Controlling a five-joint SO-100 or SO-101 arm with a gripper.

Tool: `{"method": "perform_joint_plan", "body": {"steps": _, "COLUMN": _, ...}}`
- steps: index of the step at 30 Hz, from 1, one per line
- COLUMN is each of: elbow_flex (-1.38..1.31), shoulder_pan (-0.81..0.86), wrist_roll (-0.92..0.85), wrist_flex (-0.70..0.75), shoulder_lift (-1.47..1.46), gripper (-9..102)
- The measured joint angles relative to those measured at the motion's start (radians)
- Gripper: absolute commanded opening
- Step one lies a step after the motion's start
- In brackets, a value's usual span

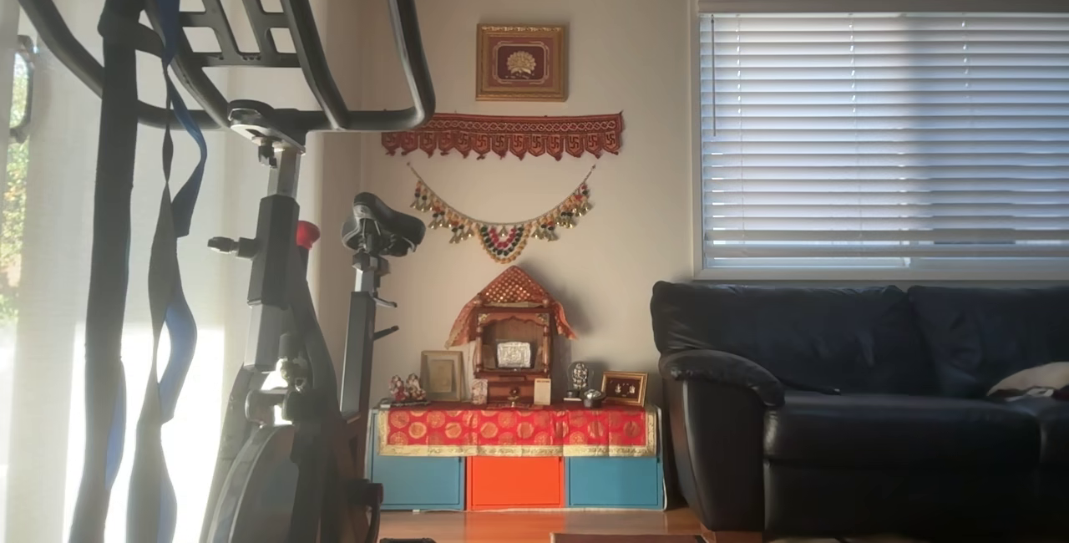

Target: Sort medicines into box.

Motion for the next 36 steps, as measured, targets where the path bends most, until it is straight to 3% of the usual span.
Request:
{"method": "perform_joint_plan", "body": {"steps": 10, "elbow_flex": 0.034, "shoulder_pan": -0.025, "wrist_roll": -0.077, "wrist_flex": -0.078, "shoulder_lift": -0.006, "gripper": 2}}
{"method": "perform_joint_plan", "body": {"steps": 25, "elbow_flex": -0.020, "shoulder_pan": -0.009, "wrist_roll": -0.083, "wrist_flex": -0.087, "shoulder_lift": -0.153, "gripper": 19}}
{"method": "perform_joint_plan", "body": {"steps": 36, "elbow_flex": -0.071, "shoulder_pan": -0.002, "wrist_roll": -0.083, "wrist_flex": -0.054, "shoulder_lift": -0.184, "gripper": 20}}
